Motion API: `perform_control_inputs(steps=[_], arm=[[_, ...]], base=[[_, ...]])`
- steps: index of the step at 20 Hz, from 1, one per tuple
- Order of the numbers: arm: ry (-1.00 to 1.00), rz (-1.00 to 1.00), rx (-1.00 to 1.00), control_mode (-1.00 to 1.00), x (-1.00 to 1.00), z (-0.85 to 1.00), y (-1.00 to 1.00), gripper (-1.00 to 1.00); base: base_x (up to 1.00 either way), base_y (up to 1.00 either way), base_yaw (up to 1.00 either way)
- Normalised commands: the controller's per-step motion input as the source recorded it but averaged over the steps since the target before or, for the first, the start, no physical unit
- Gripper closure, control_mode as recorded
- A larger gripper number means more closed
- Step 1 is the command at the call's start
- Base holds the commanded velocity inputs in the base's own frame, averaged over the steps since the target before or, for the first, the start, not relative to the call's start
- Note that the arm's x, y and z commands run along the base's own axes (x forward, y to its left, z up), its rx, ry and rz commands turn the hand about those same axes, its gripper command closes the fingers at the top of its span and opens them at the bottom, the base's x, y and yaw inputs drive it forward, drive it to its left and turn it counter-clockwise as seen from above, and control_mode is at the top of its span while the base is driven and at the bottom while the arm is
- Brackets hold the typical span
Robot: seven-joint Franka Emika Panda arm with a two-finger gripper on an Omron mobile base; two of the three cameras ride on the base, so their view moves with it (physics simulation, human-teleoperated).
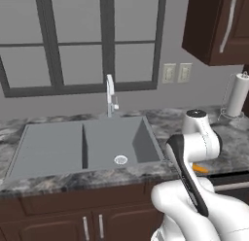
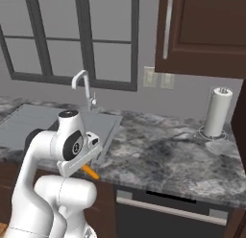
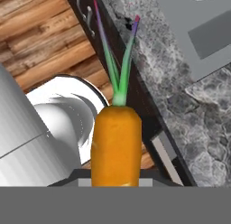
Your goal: Place the two vegetables and bowl onto the tray for setting up a vegetable dip station.
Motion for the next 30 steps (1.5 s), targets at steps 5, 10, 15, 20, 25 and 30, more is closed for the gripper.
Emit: perform_control_inputs(steps=[5, 10, 15, 20, 25, 30], arm=[[0.0, 0.0, 0.0, 1.0, 0.0, 0.0, 0.0, 1.0], [0.0, 0.0, 0.0, 1.0, 0.0, 0.0, 0.0, 1.0], [0.0, 0.0, 0.0, 1.0, 0.0, 0.0, 0.0, 1.0], [0.0, 0.0, 0.0, 1.0, 0.0, 0.0, 0.0, 1.0], [0.0, 0.0, 0.0, 1.0, 0.0, 0.0, 0.0, 1.0], [0.0, 0.0, 0.0, 1.0, 0.0, 0.0, 0.0, 1.0]], base=[[-0.01, 0.71, 0.0], [0.0, 0.71, 0.0], [0.0, 0.72, 0.0], [0.0, 0.72, -0.01], [0.0, 0.72, -0.01], [0.01, 0.71, -0.03]])
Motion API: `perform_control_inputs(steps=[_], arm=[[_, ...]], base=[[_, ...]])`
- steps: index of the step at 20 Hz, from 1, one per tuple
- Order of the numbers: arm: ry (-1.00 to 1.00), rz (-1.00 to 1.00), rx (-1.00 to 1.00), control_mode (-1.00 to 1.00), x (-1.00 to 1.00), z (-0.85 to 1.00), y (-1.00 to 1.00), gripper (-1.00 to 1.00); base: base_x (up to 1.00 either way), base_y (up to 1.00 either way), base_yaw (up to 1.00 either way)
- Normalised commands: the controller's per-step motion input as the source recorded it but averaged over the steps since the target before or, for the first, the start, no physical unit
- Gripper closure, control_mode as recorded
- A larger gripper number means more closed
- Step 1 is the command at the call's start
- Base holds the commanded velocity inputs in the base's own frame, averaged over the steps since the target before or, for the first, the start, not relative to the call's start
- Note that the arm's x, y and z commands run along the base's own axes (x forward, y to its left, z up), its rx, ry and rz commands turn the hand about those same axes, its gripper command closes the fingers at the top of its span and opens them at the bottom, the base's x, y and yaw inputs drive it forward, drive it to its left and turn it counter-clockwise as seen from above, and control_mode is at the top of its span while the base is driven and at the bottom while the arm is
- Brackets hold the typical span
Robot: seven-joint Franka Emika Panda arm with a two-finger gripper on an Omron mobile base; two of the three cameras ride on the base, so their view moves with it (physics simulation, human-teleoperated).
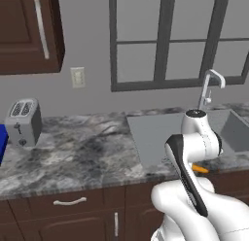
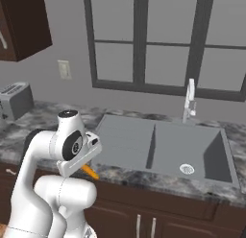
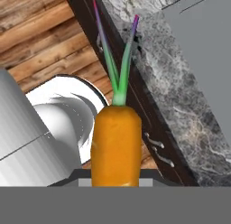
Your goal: Place the two vegetables and bowl onto the tray for setting up a vegetable dip station.
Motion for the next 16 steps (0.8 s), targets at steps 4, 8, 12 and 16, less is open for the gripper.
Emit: perform_control_inputs(steps=[4, 8, 12, 16], arm=[[0.0, 0.0, 0.0, 1.0, 0.0, 0.0, 0.0, 1.0], [0.0, 0.0, 0.0, 1.0, 0.0, 0.0, 0.0, 1.0], [0.0, 0.0, 0.0, 1.0, 0.0, 0.0, 0.0, 1.0], [0.0, 0.0, 0.0, 1.0, 0.0, 0.0, 0.0, 1.0]], base=[[0.02, 0.71, -0.03], [0.01, 0.72, -0.01], [0.01, 0.74, 0.0], [0.01, 0.73, 0.0]])
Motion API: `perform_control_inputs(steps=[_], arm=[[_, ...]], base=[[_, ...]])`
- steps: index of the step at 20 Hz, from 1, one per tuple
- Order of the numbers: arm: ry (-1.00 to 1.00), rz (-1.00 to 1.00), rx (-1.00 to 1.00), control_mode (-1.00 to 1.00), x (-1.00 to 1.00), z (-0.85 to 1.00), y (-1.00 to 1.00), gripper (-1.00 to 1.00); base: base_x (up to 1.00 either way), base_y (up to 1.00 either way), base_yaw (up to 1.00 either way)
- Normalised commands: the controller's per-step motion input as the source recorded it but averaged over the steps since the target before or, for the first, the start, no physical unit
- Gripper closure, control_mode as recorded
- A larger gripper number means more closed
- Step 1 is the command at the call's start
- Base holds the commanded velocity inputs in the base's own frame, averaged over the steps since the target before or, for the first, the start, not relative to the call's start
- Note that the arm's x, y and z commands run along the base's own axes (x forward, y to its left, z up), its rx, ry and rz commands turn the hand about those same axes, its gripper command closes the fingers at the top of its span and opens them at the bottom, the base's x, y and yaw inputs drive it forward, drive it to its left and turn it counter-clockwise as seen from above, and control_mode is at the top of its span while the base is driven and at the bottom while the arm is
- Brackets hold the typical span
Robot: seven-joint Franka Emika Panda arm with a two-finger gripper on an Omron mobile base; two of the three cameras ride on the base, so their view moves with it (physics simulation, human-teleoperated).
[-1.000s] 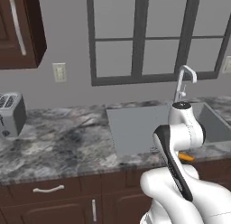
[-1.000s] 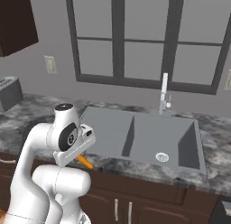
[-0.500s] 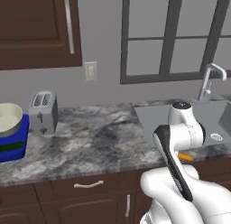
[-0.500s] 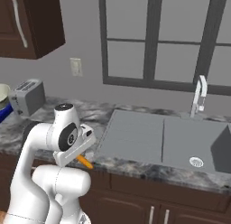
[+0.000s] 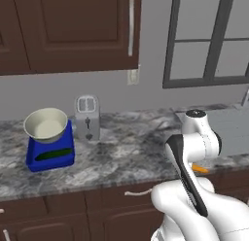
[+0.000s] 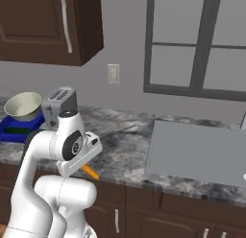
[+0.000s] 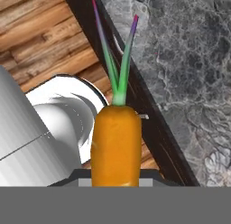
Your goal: Place the two vegetables and bowl onto the tray for setting up a vegetable dip station.
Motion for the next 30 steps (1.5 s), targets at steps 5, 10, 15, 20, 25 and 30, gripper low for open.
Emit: perform_control_inputs(steps=[5, 10, 15, 20, 25, 30], arm=[[0.0, 0.0, 0.0, 1.0, 0.0, 0.0, 0.0, 1.0], [0.0, 0.0, 0.0, 1.0, 0.0, 0.0, 0.0, 1.0], [0.0, 0.0, 0.0, 1.0, 0.0, 0.0, 0.0, 1.0], [0.0, 0.0, 0.0, 1.0, 0.0, 0.0, 0.0, 1.0], [0.0, 0.0, 0.0, 1.0, 0.0, 0.0, 0.0, 1.0], [0.0, 0.0, 0.0, 1.0, 0.0, 0.0, 0.0, 1.0]], base=[[0.02, 0.73, 0.0], [0.05, 0.72, -0.01], [0.07, 0.7, -0.03], [0.08, 0.7, -0.04], [0.14, 0.68, -0.04], [0.3, 0.44, -0.01]])
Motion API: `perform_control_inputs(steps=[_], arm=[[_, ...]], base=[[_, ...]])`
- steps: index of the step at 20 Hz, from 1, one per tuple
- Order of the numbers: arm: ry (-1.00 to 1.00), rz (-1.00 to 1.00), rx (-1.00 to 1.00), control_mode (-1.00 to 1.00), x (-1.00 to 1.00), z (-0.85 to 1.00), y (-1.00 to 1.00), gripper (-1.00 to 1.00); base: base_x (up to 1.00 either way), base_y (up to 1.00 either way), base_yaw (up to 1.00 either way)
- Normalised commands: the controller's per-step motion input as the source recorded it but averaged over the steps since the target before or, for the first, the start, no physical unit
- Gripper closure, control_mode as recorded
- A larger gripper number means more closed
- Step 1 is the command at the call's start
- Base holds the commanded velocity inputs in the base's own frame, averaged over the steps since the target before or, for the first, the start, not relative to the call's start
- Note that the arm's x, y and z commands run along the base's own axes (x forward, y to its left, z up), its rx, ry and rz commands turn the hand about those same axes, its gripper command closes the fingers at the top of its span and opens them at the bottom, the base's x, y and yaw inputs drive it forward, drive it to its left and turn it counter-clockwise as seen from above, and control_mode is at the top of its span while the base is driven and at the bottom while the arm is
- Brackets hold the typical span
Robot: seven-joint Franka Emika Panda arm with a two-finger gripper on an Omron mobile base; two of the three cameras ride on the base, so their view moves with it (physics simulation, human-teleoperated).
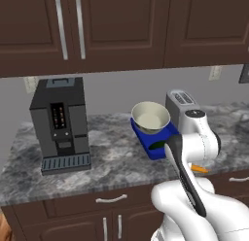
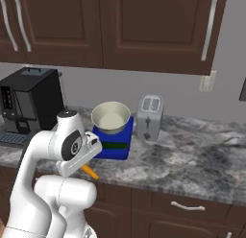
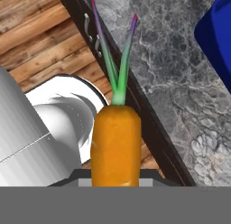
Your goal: Place the two vegetables and bowl onto the tray for setting up a vegetable dip station.
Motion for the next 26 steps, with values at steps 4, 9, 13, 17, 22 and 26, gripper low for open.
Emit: perform_control_inputs(steps=[4, 9, 13, 17, 22, 26], arm=[[0.0, 0.0, 0.0, 1.0, 0.0, 0.0, 0.0, 1.0], [0.0, 0.0, 0.0, 1.0, 0.0, 0.0, 0.0, 1.0], [0.0, 0.0, 0.0, 1.0, 0.0, 0.0, 0.0, 1.0], [0.0, 0.0, 0.0, 1.0, 0.0, 0.0, 0.0, 1.0], [0.0, 0.0, 0.0, 1.0, 0.0, 0.0, 0.0, 1.0], [0.0, 0.0, 0.0, 1.0, 0.0, 0.0, 0.0, 1.0]], base=[[0.2, 0.22, 0.01], [0.26, 0.12, 0.02], [0.35, 0.1, 0.0], [0.37, 0.05, 0.0], [0.28, 0.05, 0.0], [0.22, 0.07, 0.0]])
